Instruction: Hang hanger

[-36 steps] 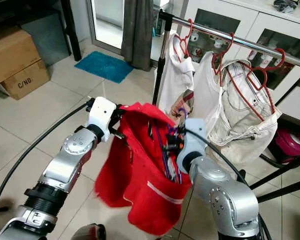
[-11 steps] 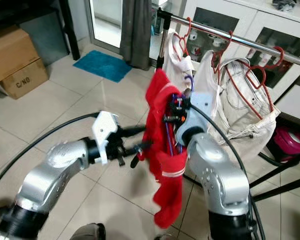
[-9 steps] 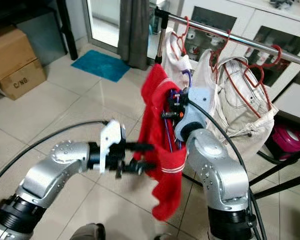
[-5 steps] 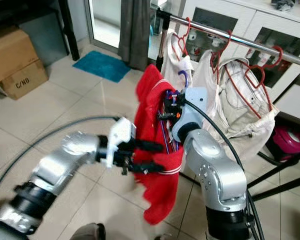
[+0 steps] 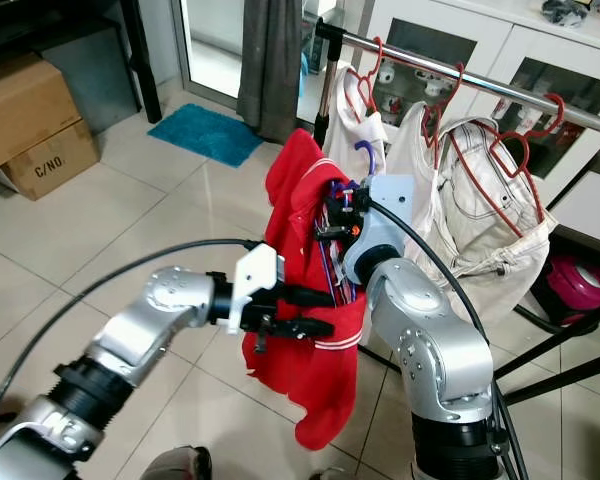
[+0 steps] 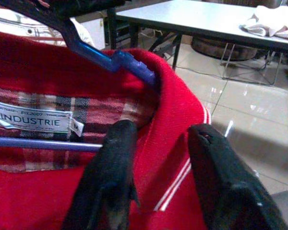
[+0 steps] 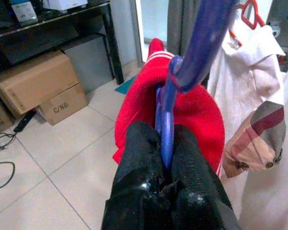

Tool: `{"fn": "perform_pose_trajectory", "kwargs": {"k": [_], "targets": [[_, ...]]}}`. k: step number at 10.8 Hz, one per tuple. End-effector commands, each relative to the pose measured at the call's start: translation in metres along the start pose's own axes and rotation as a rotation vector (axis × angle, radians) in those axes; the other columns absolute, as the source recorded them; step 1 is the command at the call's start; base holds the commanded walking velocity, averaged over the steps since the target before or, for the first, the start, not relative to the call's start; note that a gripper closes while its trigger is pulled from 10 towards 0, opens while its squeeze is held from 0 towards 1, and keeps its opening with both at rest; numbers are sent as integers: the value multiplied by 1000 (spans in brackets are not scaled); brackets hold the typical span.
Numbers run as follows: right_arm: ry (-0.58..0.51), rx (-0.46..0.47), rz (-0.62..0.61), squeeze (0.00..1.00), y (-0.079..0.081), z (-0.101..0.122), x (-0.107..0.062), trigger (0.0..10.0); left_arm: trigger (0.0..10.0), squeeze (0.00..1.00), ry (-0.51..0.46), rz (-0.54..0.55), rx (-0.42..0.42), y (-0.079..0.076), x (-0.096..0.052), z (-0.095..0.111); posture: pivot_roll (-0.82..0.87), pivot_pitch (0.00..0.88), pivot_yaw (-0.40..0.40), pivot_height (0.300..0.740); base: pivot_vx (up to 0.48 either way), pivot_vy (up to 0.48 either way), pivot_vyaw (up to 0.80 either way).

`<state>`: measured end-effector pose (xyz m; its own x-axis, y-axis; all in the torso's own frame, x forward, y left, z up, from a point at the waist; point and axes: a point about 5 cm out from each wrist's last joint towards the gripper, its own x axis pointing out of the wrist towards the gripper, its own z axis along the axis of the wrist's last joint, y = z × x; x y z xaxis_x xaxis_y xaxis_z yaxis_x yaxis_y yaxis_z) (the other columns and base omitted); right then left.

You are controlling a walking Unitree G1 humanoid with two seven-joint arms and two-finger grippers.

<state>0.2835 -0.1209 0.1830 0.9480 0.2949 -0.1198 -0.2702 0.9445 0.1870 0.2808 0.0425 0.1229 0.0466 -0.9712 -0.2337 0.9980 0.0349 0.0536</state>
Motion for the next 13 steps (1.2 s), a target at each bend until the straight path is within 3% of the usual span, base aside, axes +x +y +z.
{"fn": "perform_pose_trajectory", "kwargs": {"k": [1, 8, 13], "targets": [[-74, -18, 18, 0, 4, 16, -2, 10000, 0, 0, 5, -10, 25, 0, 5, 4, -7, 46, -91, 740, 0, 0, 0], [-71, -7, 14, 0, 3, 16, -1, 10000, 0, 0, -71, -30, 6, 1, 7, 14, -2, 60, -93, 740, 0, 0, 0], [-16, -45, -46, 0, -7, 4, -1, 10000, 0, 0, -205, 15, -11, -1, -7, 34, 3, 61, -95, 740, 0, 0, 0]]}}
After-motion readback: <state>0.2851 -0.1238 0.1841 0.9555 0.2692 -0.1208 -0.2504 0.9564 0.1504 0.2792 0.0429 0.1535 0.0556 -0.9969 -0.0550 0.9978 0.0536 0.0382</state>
